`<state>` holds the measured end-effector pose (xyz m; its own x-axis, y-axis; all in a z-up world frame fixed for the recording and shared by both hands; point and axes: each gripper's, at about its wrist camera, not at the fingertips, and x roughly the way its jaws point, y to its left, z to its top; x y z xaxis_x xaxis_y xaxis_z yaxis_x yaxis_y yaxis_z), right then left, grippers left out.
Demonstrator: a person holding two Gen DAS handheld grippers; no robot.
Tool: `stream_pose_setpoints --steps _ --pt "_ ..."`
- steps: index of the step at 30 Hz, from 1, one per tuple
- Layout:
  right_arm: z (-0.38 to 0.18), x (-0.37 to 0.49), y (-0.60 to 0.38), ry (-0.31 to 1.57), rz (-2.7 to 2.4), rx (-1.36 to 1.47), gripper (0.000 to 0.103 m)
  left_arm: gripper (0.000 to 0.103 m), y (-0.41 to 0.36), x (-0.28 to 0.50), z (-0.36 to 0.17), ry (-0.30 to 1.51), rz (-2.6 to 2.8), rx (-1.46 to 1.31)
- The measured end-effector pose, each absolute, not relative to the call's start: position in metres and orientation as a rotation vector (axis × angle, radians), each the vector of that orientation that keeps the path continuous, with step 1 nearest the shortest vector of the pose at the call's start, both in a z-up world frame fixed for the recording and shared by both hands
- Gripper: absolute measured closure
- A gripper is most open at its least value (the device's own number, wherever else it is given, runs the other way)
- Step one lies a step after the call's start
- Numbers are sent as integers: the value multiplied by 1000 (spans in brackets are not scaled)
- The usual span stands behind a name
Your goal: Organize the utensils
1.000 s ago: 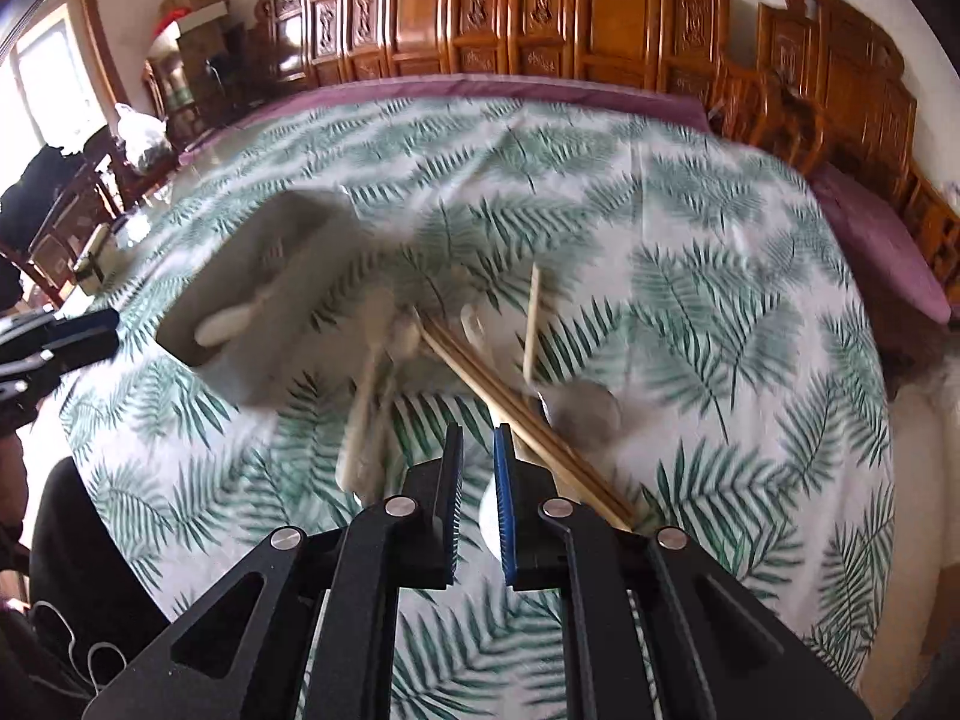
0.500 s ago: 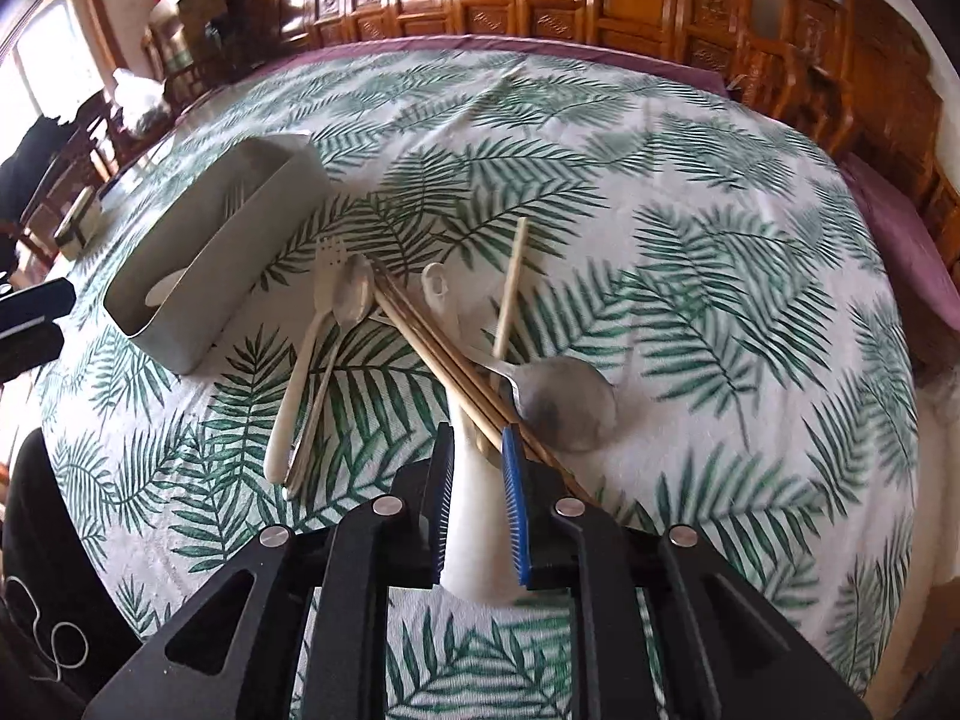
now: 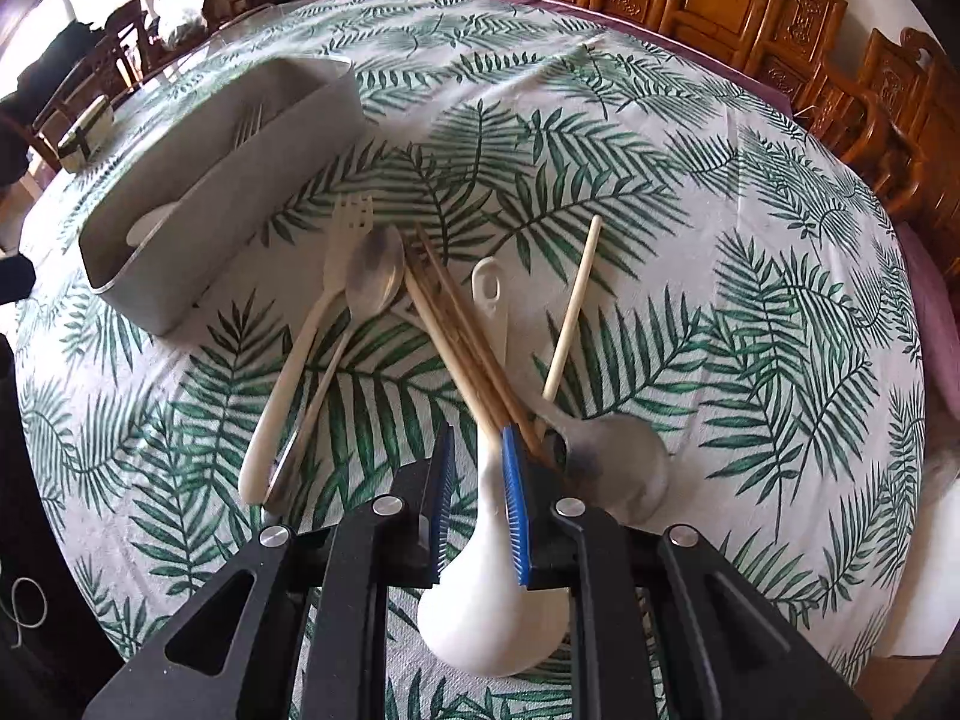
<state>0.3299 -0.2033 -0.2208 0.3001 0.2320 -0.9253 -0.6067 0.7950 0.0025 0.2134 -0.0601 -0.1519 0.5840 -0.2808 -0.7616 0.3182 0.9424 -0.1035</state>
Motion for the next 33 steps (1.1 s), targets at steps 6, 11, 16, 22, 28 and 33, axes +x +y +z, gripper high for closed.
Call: stream_pose_setpoints --steps 6,11,16,22,28,33 --pt "-224 336 -202 1151 574 -394 85 76 -58 215 -154 883 -347 37" --pt "-226 336 -201 1163 607 -399 85 76 -58 215 -157 887 -347 37" --pt "-226 340 -197 1177 612 -440 88 76 -58 216 -159 894 -344 34" --pt "-230 335 -193 1207 617 -508 88 76 -59 216 -161 900 -346 37" --pt "-236 339 -202 1212 602 -439 90 76 -61 219 -165 906 -345 35" --pt "-227 337 -207 1181 606 -381 96 76 -66 224 -167 915 -347 34"
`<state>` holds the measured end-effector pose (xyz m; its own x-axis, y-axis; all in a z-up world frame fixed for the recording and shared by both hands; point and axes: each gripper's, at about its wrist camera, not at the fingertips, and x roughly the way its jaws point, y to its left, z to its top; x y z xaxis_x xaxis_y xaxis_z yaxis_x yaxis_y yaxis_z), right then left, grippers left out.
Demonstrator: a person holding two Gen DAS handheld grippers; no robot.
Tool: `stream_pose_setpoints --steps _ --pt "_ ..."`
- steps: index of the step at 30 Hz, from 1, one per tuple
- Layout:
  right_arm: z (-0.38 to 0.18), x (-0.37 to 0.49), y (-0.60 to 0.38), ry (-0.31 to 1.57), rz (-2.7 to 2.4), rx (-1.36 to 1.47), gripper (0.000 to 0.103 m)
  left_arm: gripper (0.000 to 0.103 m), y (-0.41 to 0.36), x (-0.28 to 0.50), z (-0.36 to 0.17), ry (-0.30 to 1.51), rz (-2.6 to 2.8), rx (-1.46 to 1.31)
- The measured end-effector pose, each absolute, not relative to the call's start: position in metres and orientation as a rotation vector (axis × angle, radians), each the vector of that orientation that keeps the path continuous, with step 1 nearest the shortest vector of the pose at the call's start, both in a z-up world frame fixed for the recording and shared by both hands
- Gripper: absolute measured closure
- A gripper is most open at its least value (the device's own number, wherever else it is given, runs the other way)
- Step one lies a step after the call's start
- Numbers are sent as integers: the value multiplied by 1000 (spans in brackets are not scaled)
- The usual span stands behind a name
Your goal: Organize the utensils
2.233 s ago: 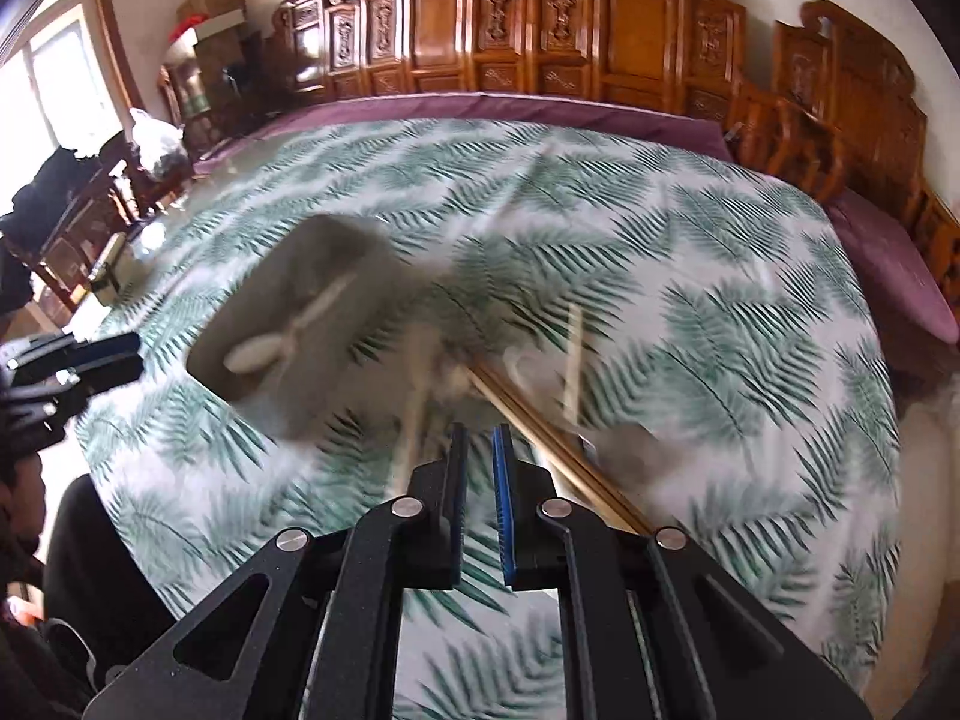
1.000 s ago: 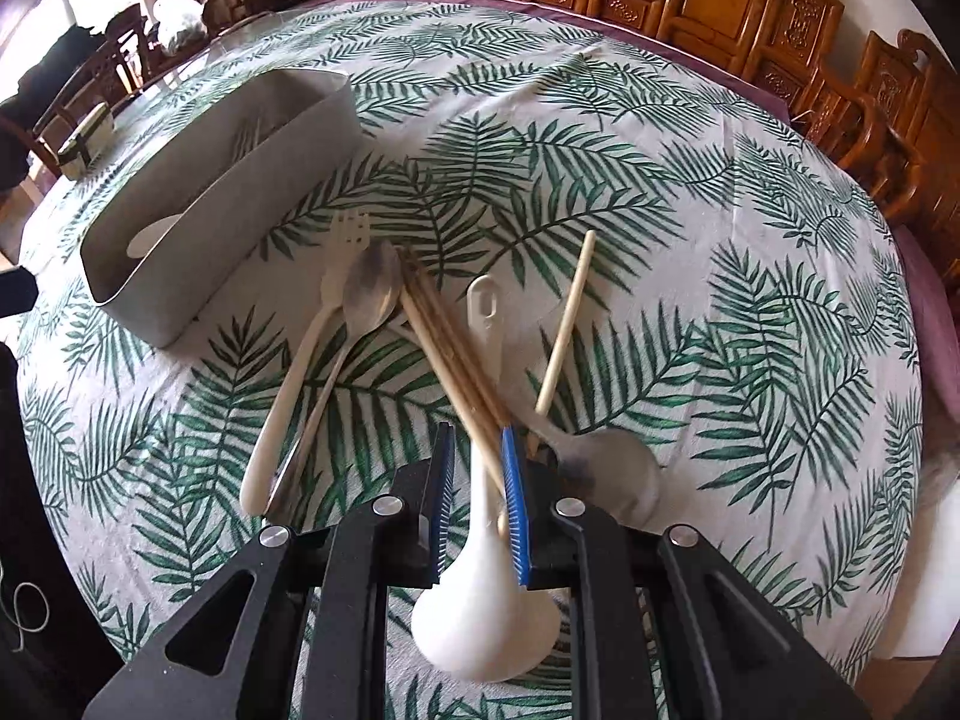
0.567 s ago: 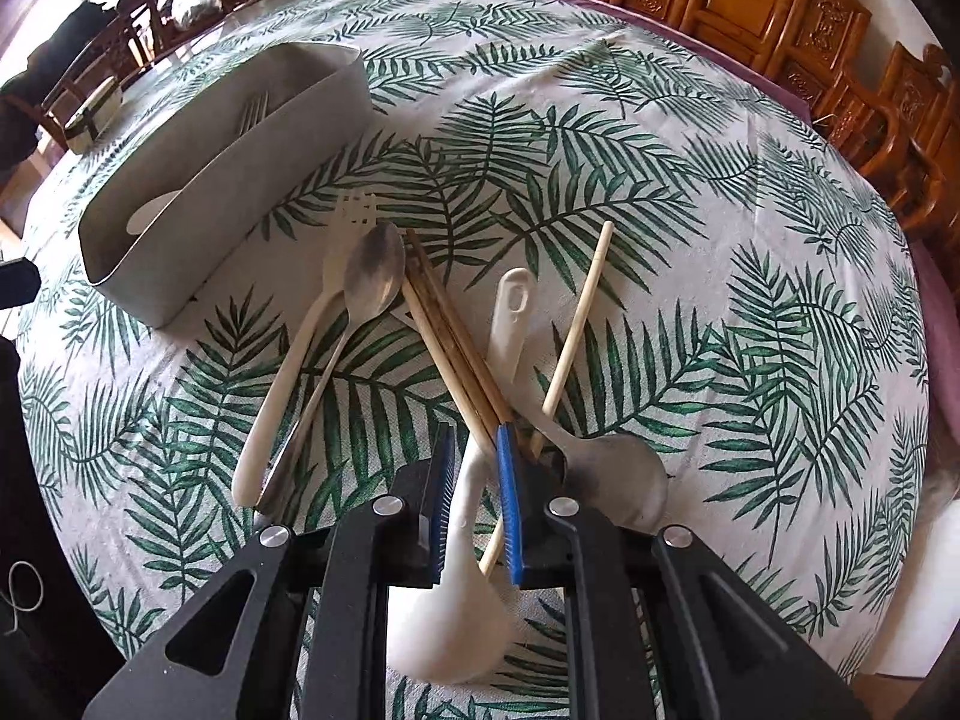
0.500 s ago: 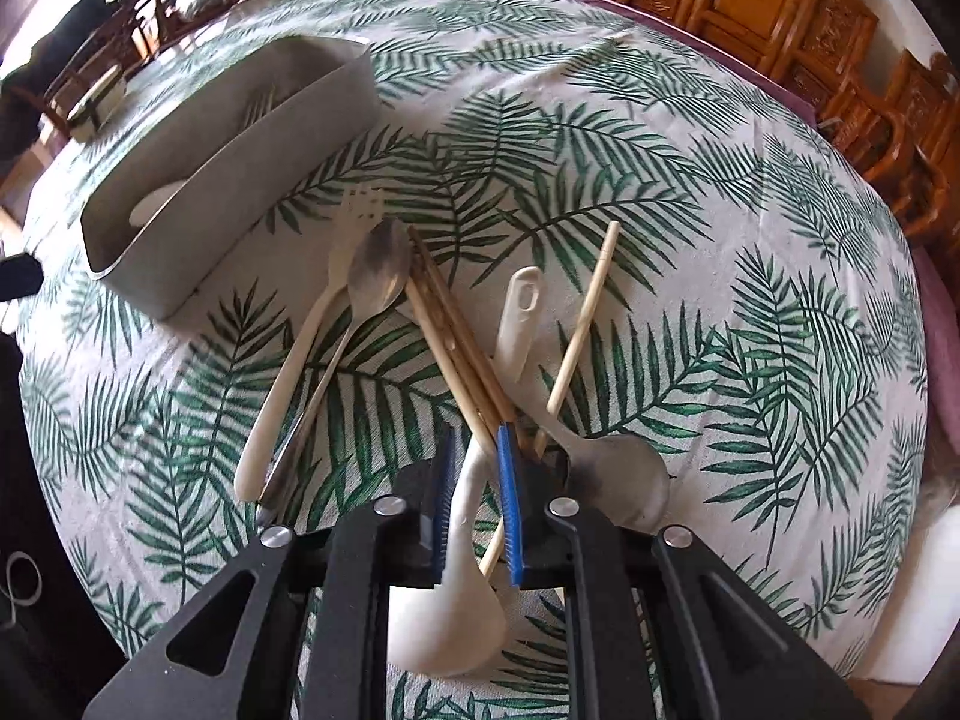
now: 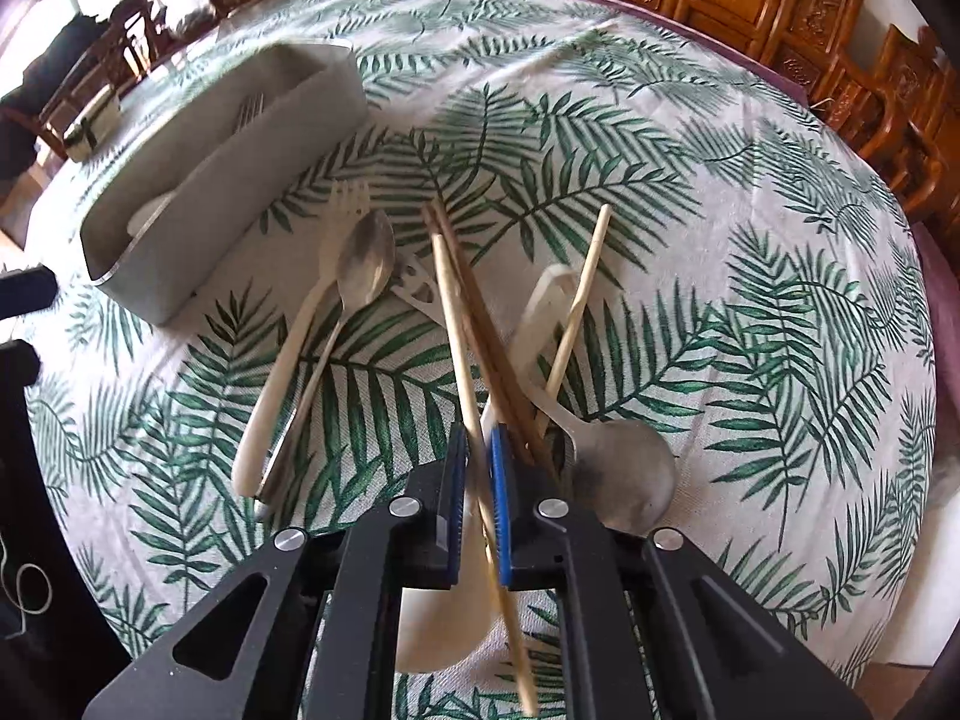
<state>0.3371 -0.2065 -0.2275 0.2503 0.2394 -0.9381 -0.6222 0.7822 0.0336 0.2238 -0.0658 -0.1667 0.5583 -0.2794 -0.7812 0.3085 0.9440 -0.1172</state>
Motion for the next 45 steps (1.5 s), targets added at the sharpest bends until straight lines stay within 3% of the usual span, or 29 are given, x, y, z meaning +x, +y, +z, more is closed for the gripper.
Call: stream_pose_setpoints --steps 14,41,44,45 --pt "-195 314 -257 1111 548 -188 97 76 -88 255 -198 998 -319 -13" --pt "-195 277 -286 1064 528 -26 97 76 -104 319 -248 1155 -120 97" --pt "-195 275 -285 1063 530 -23 97 82 -101 317 -247 1153 -116 90" --pt "-195 274 -285 1064 532 -21 97 92 -101 317 -247 1151 -120 90"
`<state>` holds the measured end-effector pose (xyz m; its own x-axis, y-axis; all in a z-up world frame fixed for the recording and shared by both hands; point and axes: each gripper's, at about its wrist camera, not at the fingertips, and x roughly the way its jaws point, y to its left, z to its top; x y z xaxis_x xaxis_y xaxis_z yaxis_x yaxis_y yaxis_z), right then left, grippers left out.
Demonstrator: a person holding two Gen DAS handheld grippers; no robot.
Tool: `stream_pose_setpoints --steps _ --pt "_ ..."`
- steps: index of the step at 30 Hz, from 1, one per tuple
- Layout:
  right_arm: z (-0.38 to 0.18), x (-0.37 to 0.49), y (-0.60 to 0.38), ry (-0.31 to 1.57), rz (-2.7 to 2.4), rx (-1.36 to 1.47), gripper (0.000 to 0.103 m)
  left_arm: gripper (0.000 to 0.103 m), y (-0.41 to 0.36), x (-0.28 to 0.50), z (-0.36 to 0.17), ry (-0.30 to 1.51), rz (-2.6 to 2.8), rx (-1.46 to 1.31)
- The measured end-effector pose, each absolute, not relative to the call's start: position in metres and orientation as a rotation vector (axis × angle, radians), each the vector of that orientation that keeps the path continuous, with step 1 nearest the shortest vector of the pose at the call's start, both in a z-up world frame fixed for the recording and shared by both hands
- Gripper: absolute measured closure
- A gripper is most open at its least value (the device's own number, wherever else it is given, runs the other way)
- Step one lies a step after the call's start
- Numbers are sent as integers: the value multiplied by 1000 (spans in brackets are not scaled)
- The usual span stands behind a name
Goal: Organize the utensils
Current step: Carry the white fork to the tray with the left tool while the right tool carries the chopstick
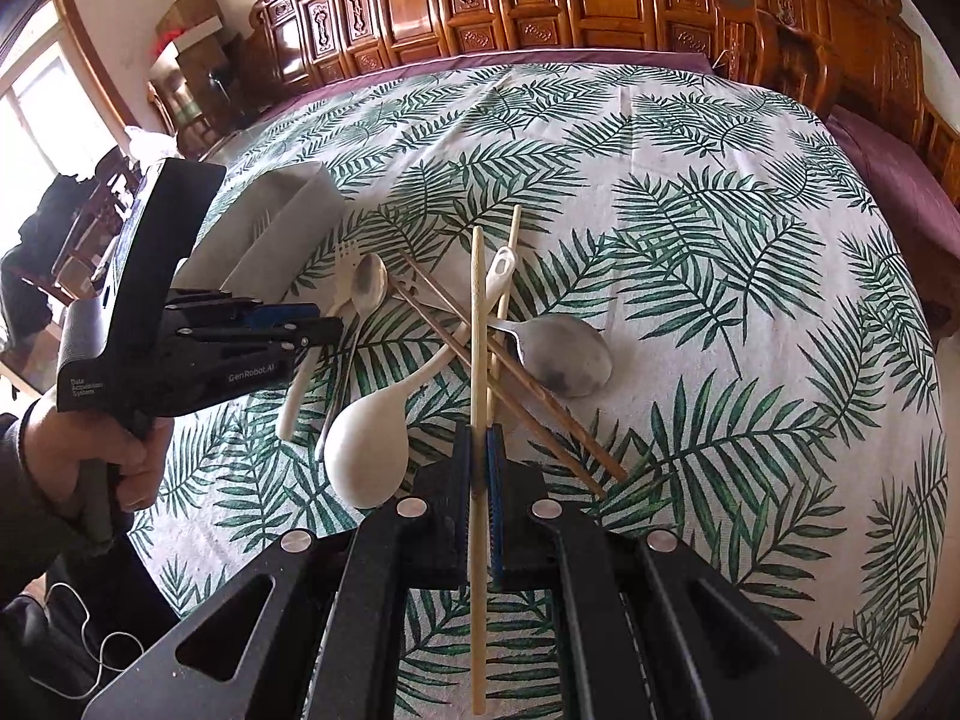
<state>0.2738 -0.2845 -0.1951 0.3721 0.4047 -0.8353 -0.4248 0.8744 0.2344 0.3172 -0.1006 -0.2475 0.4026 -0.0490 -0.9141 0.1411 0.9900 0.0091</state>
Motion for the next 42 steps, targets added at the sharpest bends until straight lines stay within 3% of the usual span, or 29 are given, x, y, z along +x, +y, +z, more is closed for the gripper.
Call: stream_pose_setpoints --steps 1,9,28,42 --pt "-195 273 -284 1065 532 -21 97 97 -100 317 -247 1152 -121 90" --pt "-189 265 -279 1056 531 -16 97 97 -87 314 -238 1147 -123 40" --pt "-156 275 -237 1012 501 -39 97 97 -47 279 -143 939 -197 -13" --pt "-134 284 -176 988 529 -75 97 97 7 281 -135 908 -169 -30"
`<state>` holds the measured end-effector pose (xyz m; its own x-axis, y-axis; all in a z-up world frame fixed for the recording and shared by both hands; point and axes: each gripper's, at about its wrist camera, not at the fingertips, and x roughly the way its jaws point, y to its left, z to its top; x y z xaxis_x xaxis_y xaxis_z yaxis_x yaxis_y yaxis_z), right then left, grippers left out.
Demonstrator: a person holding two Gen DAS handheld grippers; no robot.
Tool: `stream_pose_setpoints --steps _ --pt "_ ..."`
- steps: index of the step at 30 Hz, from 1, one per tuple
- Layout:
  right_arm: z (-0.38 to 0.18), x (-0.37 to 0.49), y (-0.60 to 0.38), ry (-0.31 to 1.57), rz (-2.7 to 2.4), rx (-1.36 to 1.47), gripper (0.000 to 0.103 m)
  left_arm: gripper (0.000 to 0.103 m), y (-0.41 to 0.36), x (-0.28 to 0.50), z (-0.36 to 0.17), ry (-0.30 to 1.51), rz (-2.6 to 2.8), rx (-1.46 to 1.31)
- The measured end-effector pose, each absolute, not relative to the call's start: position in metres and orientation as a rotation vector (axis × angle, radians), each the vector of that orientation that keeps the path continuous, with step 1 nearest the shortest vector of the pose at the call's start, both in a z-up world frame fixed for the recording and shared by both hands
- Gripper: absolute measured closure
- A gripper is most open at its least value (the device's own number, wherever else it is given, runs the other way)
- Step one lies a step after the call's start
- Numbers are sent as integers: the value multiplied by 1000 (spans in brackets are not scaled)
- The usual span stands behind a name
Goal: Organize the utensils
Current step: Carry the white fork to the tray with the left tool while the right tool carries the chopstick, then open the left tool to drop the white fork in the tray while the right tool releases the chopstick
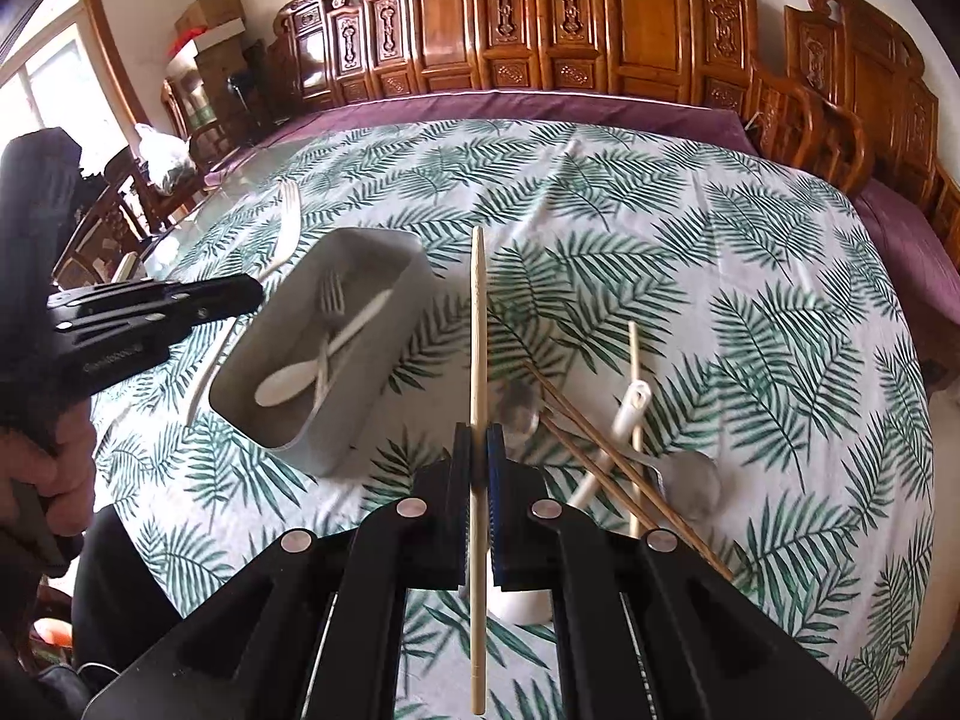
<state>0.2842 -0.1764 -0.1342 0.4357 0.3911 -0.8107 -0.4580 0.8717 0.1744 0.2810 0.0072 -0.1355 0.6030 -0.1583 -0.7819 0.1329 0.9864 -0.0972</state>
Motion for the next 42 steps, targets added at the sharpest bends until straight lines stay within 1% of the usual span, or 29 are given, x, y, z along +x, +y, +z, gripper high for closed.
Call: stream_pose_setpoints --steps 17,18,21,29,42 --pt "-119 298 -121 973 579 -97 97 96 42 301 -166 958 -136 -49" --pt "-119 300 -118 972 582 -97 97 95 43 301 -166 953 -134 -49" --pt "-117 306 -109 973 592 -97 97 88 46 299 -163 940 -131 -49" --pt "-121 328 -73 991 636 -36 97 88 67 282 -145 893 -92 -40" --pt "-152 352 -7 1036 649 11 97 88 107 247 -126 850 -41 -50"
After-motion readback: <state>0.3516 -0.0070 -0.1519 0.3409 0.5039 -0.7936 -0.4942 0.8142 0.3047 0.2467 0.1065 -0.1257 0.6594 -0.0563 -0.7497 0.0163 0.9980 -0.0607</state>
